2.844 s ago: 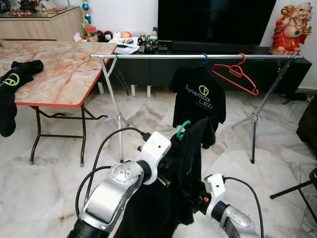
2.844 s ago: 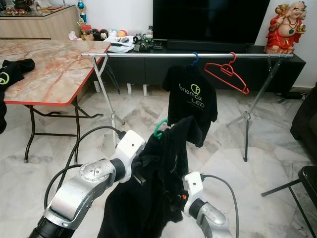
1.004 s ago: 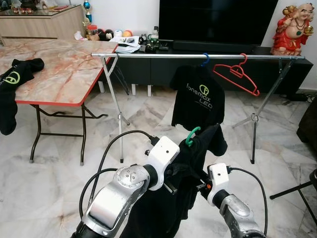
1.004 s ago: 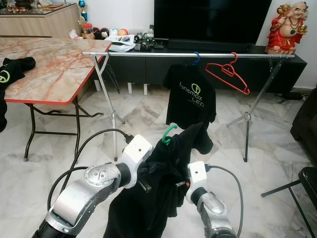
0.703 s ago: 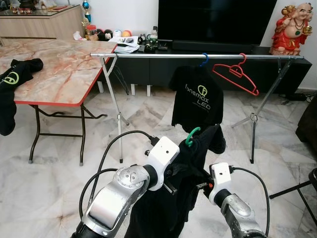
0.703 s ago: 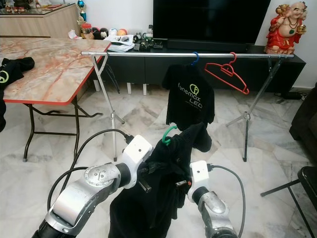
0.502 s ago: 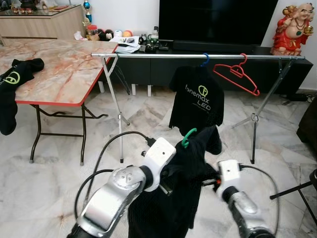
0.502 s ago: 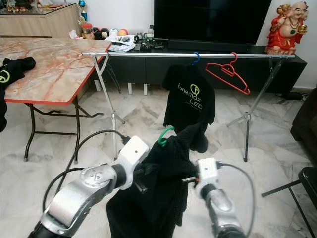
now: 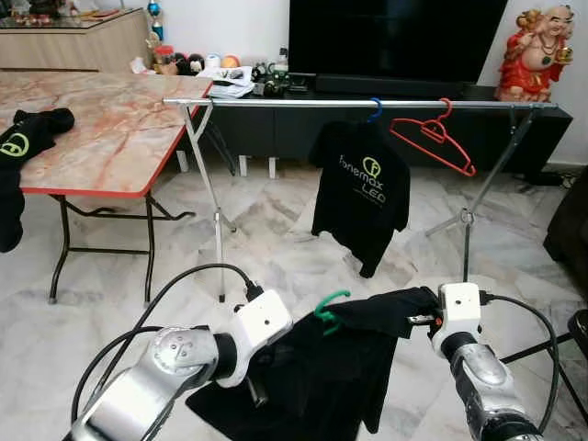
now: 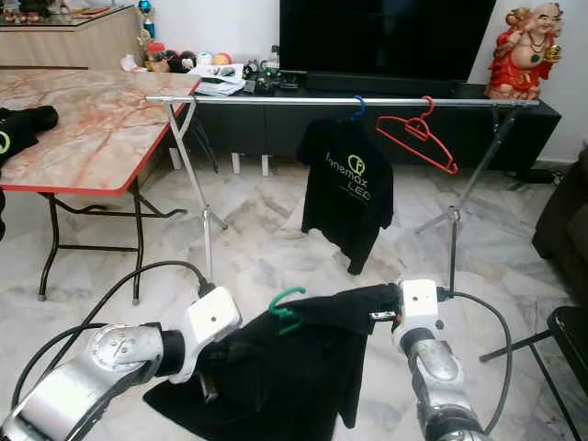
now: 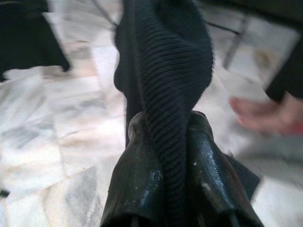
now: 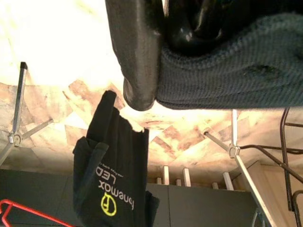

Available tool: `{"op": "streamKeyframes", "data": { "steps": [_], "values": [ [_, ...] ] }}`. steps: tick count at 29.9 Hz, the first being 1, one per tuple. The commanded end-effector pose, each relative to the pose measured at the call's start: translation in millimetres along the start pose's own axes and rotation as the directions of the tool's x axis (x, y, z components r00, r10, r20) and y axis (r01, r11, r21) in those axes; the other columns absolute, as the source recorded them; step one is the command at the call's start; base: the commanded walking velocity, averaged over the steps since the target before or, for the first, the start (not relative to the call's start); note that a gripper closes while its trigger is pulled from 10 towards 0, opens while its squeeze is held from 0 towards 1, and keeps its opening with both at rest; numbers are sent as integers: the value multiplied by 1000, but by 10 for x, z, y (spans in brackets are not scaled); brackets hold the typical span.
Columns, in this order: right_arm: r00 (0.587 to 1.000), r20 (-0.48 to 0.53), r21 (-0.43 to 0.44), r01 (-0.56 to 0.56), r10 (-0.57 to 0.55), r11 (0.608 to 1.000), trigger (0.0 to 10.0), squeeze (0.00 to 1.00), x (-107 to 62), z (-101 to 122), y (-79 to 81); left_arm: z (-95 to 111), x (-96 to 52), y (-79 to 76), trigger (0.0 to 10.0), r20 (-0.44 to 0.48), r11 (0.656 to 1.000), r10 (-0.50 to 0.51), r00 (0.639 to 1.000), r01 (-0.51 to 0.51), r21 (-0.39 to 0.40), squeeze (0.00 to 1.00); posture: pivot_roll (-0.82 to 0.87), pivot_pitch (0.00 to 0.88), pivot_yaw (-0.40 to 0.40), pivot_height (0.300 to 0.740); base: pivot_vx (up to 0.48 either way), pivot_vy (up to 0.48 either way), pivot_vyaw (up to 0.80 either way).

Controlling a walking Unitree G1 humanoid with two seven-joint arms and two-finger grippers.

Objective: Hang hanger

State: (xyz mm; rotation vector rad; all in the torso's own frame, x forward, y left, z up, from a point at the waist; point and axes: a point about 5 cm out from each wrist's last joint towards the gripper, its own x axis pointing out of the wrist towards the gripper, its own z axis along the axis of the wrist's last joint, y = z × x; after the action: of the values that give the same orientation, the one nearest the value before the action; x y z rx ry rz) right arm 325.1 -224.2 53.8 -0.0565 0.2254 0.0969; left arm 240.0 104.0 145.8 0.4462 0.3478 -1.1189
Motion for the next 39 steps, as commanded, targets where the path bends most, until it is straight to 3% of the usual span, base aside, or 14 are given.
{"op": "streamKeyframes", "data": {
  "steps": [1,6,7,8,10,15,22,23,26,28,29,32,36,39],
  "values": [
    [992,10,19,125,-125,992,0,0,-30,78,-252,-60,-136,2,10000,-53,998,-44,998,46,34,0,150,0,-51,740,0,0,0],
    [992,6,14,128,-128,992,0,0,-23,86,-257,-139,-236,-53,10000,-93,989,-126,988,133,64,0,144,0,-54,740,0,0,0],
    [992,2,11,128,-128,992,0,0,-23,83,-259,-128,-258,-65,10000,-71,987,-145,987,149,66,0,144,0,-54,740,0,0,0],
    [991,-18,-1,131,-131,991,0,0,-28,66,-272,-20,-376,-123,10000,62,973,-230,971,228,40,0,146,0,-60,740,0,0,0],
    [991,-21,-2,131,-131,991,0,0,-29,63,-274,-5,-394,-130,10000,80,970,-241,967,238,38,0,146,0,-60,740,0,0,0],
    [990,-57,-17,130,-131,991,0,0,-46,-1,-266,168,-552,-98,10000,233,964,-266,935,258,64,0,147,0,-67,740,0,0,0],
    [992,-69,-10,102,-103,995,0,0,-33,-48,-167,336,-558,-124,10000,371,952,-302,878,297,72,0,145,0,-66,740,0,0,0],
    [994,-64,-12,90,-90,996,0,0,-22,-42,-136,276,-500,-110,10000,287,959,-285,914,272,83,0,145,0,-66,740,0,0,0],
    [996,-49,-14,70,-70,997,0,0,4,-7,-94,89,-414,-78,10000,132,965,-251,959,236,118,0,144,0,-65,740,0,0,0],
    [997,-42,-15,67,-67,998,0,0,15,16,-89,44,-412,-96,10000,117,961,-267,957,256,100,0,141,0,-64,740,0,0,0],
    [997,-30,-16,71,-71,997,0,0,27,56,-107,-74,-401,-127,10000,-8,951,-283,959,282,124,0,139,0,-63,740,0,0,0],
    [998,0,-24,66,-66,998,0,0,61,159,-132,-307,-365,-68,10000,-231,942,-210,950,260,213,0,142,0,-64,740,0,0,0],
    [998,17,-31,65,-64,997,0,0,79,217,-143,-282,-346,-56,10000,-199,947,-206,958,247,207,0,139,0,-63,740,0,0,0],
    [997,32,-31,75,-74,997,0,0,93,282,-182,-265,-352,-68,10000,-252,926,-204,946,270,263,0,136,0,-63,740,0,0,0]
  ]
}}
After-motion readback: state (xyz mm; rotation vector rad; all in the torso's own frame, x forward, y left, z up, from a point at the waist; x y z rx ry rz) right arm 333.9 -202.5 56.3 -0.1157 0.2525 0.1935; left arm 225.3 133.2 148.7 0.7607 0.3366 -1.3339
